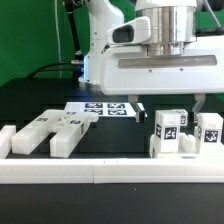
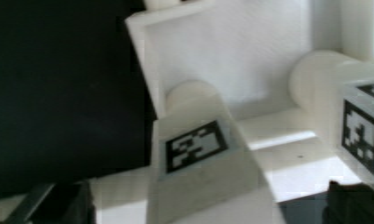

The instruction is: Assemble chair

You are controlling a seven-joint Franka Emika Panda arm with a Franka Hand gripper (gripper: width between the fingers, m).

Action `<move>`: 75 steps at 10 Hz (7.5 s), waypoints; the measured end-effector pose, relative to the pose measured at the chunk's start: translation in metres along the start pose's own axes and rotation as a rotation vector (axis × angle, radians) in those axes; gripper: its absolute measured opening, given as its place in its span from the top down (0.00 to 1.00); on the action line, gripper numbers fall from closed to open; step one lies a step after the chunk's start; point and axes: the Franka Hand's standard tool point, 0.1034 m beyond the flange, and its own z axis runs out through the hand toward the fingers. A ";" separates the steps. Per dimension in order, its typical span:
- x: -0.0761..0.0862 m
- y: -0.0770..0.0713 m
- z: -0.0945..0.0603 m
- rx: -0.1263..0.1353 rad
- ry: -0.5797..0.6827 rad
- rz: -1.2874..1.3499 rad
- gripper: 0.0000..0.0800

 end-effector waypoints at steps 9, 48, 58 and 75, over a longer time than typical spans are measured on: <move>0.000 0.000 0.001 -0.027 0.002 -0.185 0.64; 0.000 0.006 0.004 -0.027 0.005 0.122 0.64; -0.005 -0.001 0.006 -0.010 0.001 1.149 0.64; -0.003 -0.003 0.004 -0.005 -0.005 0.180 0.19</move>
Offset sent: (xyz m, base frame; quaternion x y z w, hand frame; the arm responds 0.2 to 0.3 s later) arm -0.0025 0.0057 0.0028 -0.0173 0.0155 -0.1765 0.9840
